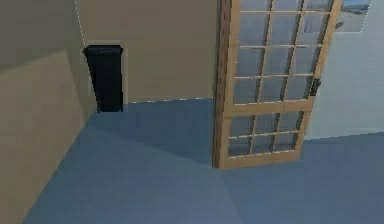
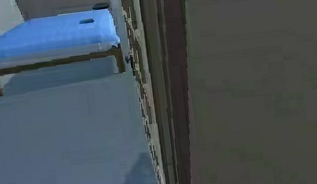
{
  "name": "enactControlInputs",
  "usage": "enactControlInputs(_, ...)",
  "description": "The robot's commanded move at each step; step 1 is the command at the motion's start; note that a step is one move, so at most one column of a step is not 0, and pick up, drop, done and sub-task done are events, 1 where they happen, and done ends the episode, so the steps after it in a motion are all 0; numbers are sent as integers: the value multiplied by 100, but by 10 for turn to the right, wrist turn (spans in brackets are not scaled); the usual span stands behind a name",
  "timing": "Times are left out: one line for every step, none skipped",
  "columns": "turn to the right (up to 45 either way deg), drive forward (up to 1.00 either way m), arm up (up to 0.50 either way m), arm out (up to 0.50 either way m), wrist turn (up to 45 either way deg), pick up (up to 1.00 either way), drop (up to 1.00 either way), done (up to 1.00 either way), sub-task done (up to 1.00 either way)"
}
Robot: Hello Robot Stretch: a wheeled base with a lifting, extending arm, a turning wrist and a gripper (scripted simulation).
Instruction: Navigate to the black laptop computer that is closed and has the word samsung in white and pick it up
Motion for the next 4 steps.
enactControlInputs(450, 0, 0, 0, 0, 0, 0, 0, 0)
enactControlInputs(60, 0, 0, 0, 0, 0, 0, 0, 0)
enactControlInputs(30, 0, 0, 0, 0, 0, 0, 0, 0)
enactControlInputs(0, 35, 0, 0, 0, 0, 0, 0, 0)
